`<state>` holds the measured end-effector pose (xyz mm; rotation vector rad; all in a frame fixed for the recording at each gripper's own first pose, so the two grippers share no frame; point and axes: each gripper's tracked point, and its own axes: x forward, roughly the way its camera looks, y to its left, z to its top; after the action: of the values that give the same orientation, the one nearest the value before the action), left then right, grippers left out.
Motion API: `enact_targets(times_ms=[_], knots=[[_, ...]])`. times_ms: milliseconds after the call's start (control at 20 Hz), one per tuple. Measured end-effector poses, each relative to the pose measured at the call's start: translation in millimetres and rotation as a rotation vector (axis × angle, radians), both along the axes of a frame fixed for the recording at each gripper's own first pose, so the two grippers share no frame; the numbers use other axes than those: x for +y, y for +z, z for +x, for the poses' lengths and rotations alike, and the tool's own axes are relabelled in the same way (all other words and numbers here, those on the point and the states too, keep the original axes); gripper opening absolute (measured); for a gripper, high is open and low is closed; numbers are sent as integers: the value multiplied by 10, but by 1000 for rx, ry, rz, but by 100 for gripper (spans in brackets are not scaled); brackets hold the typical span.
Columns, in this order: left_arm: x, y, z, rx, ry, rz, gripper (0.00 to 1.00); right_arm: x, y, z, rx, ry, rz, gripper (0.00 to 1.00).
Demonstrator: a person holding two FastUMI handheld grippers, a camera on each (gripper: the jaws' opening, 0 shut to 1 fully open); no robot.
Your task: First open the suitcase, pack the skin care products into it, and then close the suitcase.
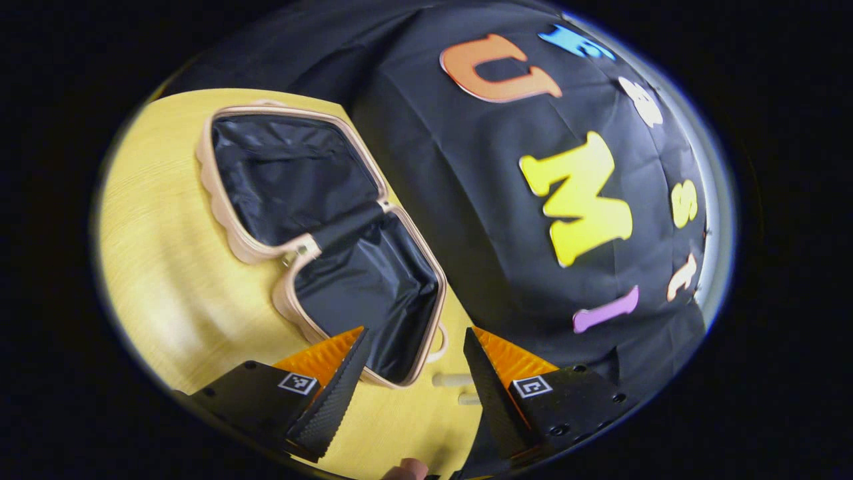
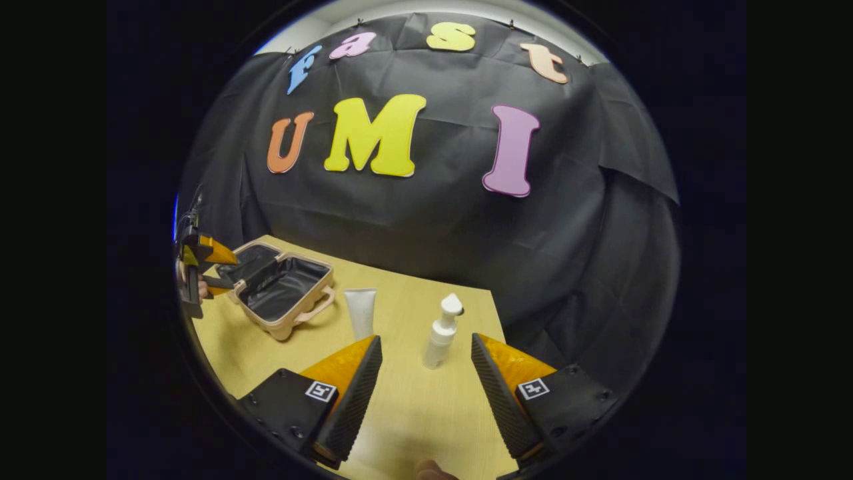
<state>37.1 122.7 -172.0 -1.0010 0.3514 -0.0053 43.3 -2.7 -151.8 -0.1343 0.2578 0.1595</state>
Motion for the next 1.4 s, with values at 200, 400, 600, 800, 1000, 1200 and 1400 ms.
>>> enact_targets(times_ms=[200, 400, 600, 800, 1000, 1200, 1400], knots=[[-657, -181, 102, 38, -125, 181, 91, -214, -128, 102, 35, -6, 20, 80], [-1133, -296, 232, 44, -215, 350, 91, -451, -294, 221, 87, -23, 58, 80], [-1480, -329, 426, -14, -282, 553, 91, -658, -382, 359, 90, -51, 55, 80], [-1745, -471, 582, -21, -344, 714, 91, -762, -560, 475, 113, -54, 38, 80], [-2025, -700, 1058, -32, -368, 815, 91, -842, -679, 568, 152, -55, 36, 80], [-2196, -818, 1439, -62, -389, 824, 90, -903, -755, 660, 162, -45, 1, 80], [-2262, -845, 1694, -93, -398, 854, 88, -876, -745, 820, 152, -21, 17, 80]])
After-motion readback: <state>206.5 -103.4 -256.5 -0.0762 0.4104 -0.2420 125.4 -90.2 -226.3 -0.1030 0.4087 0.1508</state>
